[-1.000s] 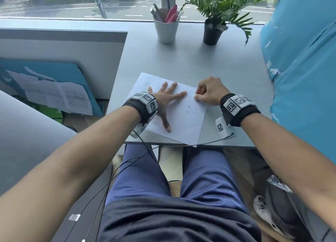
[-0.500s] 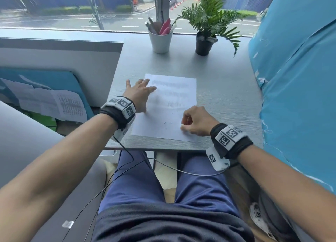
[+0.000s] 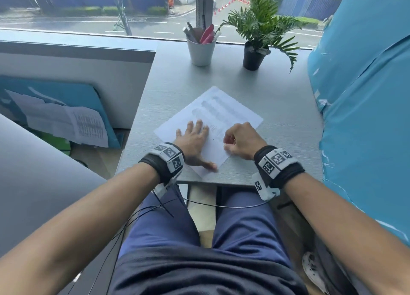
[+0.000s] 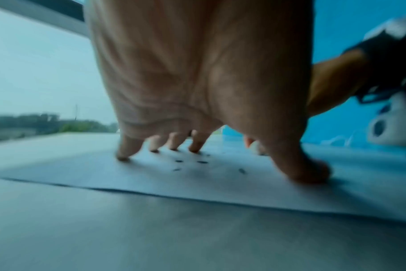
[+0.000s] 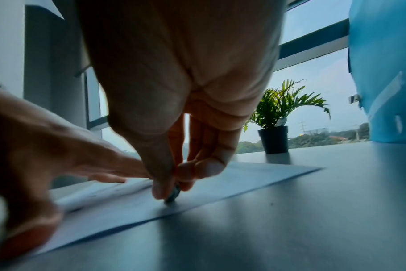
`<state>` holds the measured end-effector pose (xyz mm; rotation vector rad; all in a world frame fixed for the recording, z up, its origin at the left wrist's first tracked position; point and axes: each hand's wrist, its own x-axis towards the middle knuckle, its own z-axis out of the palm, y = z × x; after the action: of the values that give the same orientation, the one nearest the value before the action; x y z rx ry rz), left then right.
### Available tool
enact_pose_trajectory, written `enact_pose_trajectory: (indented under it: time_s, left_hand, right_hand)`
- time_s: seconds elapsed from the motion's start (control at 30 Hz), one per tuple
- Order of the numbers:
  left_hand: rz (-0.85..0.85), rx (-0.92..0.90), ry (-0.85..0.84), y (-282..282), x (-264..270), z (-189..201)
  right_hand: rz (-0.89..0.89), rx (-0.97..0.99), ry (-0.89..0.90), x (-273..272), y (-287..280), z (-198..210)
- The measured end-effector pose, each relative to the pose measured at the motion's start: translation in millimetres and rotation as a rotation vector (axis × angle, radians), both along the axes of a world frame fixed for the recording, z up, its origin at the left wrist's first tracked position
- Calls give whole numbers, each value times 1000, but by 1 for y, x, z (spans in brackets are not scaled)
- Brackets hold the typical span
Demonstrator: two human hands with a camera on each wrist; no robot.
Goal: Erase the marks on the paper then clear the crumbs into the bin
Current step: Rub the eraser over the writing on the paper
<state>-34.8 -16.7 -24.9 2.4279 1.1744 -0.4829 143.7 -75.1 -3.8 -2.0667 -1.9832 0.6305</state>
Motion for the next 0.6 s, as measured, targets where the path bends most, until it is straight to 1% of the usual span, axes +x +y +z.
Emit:
enact_pose_trajectory:
  time_s: [0.07, 0.17, 0.2, 0.27, 0.33, 0.47, 0.6]
  left_hand:
    - [-100, 12, 6, 13, -5, 6]
    - [-145, 66, 47, 28, -9, 16]
    - [-150, 53, 54, 30, -9, 19]
    - [-149, -22, 55, 33, -9, 21]
    - [-126, -71, 16, 34, -10, 18]
    - [-70, -17, -81, 34, -8, 10]
    - [-69, -13, -46, 36, -5, 3]
  right_hand:
    - [26, -24, 9, -5, -6, -1]
    - [53, -68, 44, -9, -9, -2]
    - [61, -79, 47, -10, -9, -1]
    - [81, -101, 46, -11, -5, 0]
    - [91, -112, 41, -9, 1, 1]
    - [44, -44, 87, -4, 21, 4]
    - [30, 24, 81, -3, 41, 5]
